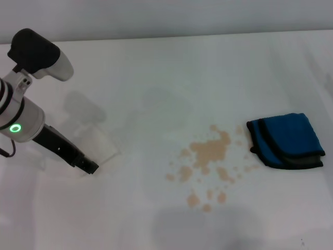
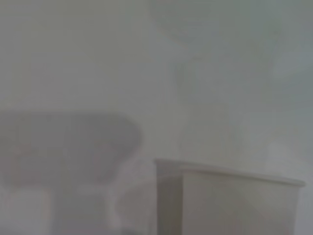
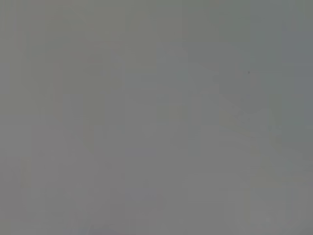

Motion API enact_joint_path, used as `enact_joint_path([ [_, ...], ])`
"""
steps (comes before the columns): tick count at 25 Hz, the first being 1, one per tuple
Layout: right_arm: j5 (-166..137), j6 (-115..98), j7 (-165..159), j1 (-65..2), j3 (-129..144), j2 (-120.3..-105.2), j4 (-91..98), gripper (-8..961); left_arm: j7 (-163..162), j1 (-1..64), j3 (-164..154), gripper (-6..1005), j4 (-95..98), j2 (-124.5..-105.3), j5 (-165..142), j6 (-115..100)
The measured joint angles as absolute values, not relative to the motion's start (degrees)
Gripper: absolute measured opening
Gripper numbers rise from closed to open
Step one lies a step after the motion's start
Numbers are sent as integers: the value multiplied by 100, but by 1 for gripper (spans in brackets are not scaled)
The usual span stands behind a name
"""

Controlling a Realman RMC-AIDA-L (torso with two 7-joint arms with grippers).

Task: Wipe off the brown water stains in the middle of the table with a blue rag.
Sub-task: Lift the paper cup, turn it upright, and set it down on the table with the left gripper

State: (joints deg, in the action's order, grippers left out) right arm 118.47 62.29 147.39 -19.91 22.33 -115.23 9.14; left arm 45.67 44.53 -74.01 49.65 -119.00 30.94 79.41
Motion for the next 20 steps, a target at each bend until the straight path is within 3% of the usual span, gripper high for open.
enact_joint_path([
  [5,11847,6219,14739,-1995,2232,-11522,920,878,4581,4449,-7400,752,4969,-11900,3094,7887],
  [20,11848,6195,14739,-1977,2232,-11522,934,877,4604,3879,-7652,703,5754,-11910,3317,7356],
])
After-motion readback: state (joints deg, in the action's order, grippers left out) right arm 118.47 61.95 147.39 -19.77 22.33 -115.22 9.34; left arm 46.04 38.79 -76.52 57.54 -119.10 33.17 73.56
